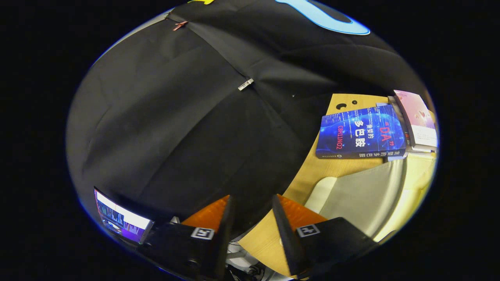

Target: Open the storage box then place both shoes into the box .Put the left shoe in first, then the right shoe, with the right side of both shoes facing outward in a uniform manner.

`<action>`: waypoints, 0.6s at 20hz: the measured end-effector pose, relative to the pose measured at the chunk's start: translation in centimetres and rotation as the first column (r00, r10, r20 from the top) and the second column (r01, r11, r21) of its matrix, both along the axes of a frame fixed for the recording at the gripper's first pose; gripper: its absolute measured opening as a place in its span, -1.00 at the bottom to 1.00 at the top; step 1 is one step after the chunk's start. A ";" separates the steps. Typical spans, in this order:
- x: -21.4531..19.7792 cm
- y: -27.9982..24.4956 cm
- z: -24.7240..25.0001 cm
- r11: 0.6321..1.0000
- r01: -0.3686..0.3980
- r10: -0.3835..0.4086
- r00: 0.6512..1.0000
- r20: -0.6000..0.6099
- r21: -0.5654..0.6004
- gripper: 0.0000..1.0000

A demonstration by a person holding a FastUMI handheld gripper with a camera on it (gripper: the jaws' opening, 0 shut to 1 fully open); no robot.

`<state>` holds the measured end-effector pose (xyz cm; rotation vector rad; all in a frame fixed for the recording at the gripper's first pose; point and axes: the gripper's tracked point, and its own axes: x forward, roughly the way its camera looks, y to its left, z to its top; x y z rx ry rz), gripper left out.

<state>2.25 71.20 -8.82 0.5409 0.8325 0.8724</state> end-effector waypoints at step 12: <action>1.1 -18.2 6.6 0.993 0.112 -0.089 0.925 0.370 -0.042 0.96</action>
